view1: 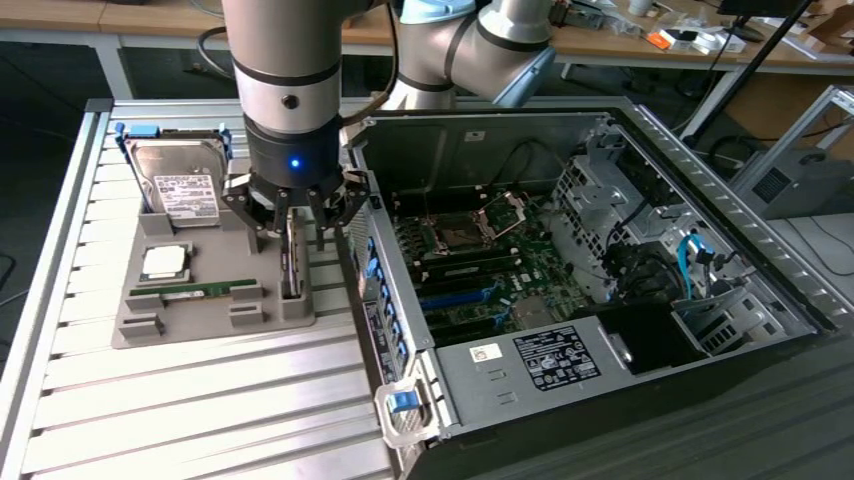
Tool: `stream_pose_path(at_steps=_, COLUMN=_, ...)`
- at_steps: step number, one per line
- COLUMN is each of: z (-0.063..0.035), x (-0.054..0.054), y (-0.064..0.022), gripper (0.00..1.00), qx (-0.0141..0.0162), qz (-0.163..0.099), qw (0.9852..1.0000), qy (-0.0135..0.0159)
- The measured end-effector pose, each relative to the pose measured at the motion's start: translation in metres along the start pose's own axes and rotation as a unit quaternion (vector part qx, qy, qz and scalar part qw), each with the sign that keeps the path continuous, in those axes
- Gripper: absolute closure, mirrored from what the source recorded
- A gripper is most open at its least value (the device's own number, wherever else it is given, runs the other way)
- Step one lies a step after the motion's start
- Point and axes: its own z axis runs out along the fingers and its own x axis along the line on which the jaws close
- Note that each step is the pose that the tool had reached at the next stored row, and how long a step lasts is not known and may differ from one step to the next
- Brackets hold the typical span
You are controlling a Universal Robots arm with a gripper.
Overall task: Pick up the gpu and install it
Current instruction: 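Pick up the gpu and move the gpu toward the slot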
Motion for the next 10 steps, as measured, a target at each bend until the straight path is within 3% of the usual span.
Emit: stream_pose_path(at_steps=10, z=0.0013, x=0.0059, y=0.0024, gripper=0.58, qx=0.0001, qz=0.000, qw=1.0000, qy=0.0001)
